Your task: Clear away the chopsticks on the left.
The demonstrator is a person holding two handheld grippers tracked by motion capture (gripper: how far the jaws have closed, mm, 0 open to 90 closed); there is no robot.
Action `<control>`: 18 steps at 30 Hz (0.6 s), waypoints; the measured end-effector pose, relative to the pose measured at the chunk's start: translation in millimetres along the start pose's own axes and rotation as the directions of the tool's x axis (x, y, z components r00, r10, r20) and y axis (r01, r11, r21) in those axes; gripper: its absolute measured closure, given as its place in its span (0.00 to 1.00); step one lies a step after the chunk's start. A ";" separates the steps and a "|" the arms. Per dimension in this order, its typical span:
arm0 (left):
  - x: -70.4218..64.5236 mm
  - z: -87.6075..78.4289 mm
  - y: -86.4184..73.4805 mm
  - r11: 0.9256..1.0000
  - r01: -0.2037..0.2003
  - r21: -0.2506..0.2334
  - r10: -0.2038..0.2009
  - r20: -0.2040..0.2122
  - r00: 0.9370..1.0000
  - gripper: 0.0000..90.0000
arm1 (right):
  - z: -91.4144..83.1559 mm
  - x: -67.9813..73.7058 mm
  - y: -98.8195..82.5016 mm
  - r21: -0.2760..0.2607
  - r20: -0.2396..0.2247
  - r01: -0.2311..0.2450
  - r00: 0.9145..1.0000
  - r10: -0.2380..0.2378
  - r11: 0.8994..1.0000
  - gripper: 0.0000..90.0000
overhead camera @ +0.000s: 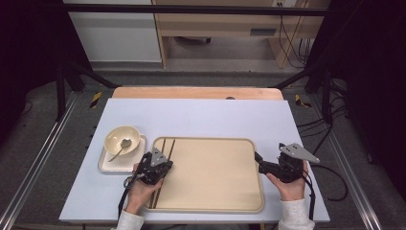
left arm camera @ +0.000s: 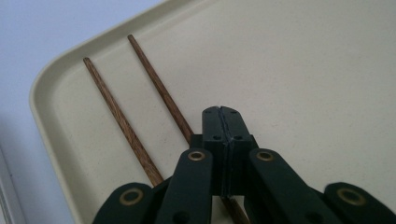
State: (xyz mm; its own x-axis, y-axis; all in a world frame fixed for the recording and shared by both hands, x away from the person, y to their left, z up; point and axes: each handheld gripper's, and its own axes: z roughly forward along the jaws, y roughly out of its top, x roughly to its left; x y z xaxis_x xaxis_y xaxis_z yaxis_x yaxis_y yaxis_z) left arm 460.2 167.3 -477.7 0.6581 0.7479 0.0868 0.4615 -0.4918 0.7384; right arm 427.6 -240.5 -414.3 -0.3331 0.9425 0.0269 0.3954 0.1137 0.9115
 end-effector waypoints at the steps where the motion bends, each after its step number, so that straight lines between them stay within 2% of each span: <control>1: 0.3 -0.1 0.1 1.000 0.000 0.001 0.000 0.000 1.000 1.00 | 0.1 0.0 0.0 -0.002 -0.001 0.002 1.000 -0.002 1.000 0.08; 11: 6.0 -2.4 -3.5 0.999 0.041 -0.003 -0.042 -0.047 0.998 1.00 | -0.4 -0.2 0.2 -0.002 0.000 0.002 1.000 -0.002 1.000 0.08; 14: 9.1 -3.9 -5.8 0.998 0.060 -0.006 -0.061 -0.070 0.996 1.00 | -0.3 0.0 0.2 -0.002 -0.001 0.002 1.000 -0.002 1.000 0.08; 18: 12.8 -6.2 -9.0 0.997 0.082 -0.011 -0.082 -0.076 0.994 1.00 | -0.5 -0.2 0.2 -0.001 0.001 -0.001 1.000 0.001 1.000 0.08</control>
State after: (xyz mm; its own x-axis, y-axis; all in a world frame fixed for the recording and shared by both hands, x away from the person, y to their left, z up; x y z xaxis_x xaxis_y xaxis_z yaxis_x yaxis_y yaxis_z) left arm 460.8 184.1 -479.0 0.5710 0.8174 0.0763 0.5068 -0.4240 0.7506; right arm 427.3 -240.8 -413.9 -0.3319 0.9429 0.0272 0.3944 0.1126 0.9120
